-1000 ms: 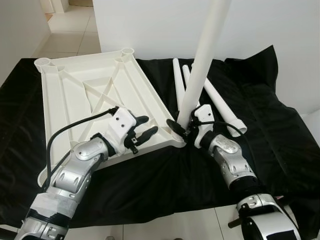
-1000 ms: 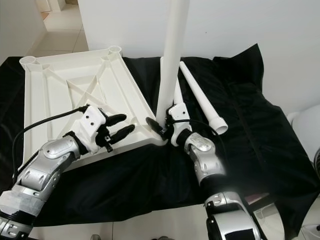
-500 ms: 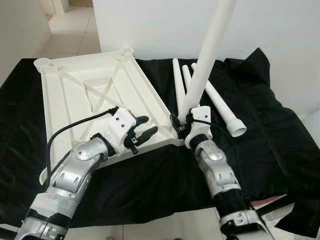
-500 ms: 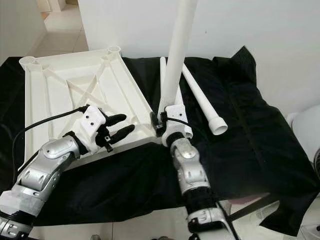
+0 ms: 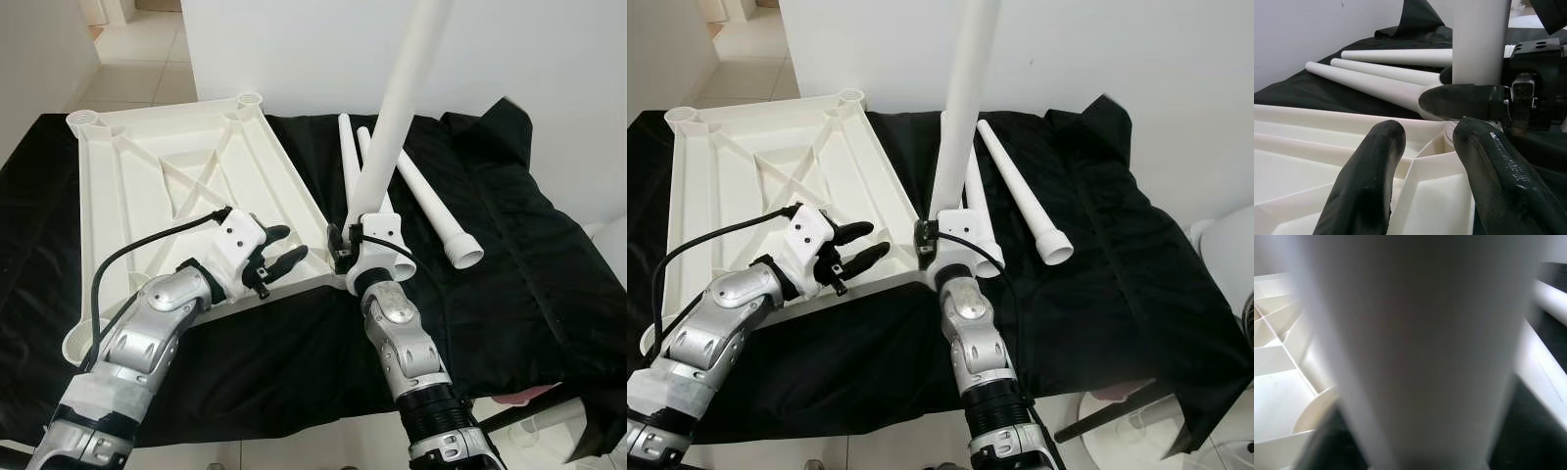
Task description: Building children table
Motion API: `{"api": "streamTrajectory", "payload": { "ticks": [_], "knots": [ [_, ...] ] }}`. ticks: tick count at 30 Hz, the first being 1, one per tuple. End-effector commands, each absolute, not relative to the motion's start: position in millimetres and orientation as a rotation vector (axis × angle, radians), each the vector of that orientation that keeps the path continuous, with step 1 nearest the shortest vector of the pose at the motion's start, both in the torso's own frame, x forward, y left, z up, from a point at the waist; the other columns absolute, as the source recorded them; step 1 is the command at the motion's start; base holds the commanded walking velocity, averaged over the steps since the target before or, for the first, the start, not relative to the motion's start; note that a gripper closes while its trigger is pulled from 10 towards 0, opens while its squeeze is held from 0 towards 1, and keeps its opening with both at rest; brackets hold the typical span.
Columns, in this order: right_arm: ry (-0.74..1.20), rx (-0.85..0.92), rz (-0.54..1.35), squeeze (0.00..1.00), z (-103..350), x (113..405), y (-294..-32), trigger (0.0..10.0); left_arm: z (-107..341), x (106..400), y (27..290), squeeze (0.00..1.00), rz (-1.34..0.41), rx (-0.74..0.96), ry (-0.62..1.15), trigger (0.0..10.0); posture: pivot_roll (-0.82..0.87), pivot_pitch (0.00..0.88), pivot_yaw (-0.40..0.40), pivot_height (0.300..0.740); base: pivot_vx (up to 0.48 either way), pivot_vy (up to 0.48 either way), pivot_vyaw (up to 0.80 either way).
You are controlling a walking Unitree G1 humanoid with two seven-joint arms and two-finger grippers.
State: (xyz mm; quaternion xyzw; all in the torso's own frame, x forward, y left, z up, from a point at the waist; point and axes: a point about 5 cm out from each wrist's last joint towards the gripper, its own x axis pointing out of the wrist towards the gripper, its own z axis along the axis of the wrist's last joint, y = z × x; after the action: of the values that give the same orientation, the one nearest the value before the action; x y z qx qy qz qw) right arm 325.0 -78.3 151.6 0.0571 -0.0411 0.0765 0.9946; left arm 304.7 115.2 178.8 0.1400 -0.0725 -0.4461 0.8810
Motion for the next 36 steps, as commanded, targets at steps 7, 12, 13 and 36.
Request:
{"api": "streamTrajectory", "payload": {
  "ticks": [7,12,13,36],
  "knots": [
    [-0.081,0.11,0.148,1.0,147,320,-88,10.0,168,313,123,0.0,-0.91,0.388,-0.083,10.0,-0.01,0.054,-0.043,0.74,0.0,0.0,0.0],
    [-0.079,0.118,0.159,0.0,143,313,-91,10.0,154,320,131,0.0,-0.848,0.433,0.004,10.0,-0.02,0.067,-0.039,0.74,0.0,0.0,0.0],
    [-0.077,0.121,0.163,0.0,141,310,-94,10.0,149,320,133,0.0,-0.836,0.446,0.037,10.0,-0.02,0.07,-0.039,0.74,0.0,0.0,0.0],
    [-0.067,0.115,0.136,0.0,139,306,-104,10.0,130,350,162,0.0,-0.568,0.455,0.29,10.0,-0.04,0.085,-0.027,0.74,0.0,0.0,0.0]
  ]
}}
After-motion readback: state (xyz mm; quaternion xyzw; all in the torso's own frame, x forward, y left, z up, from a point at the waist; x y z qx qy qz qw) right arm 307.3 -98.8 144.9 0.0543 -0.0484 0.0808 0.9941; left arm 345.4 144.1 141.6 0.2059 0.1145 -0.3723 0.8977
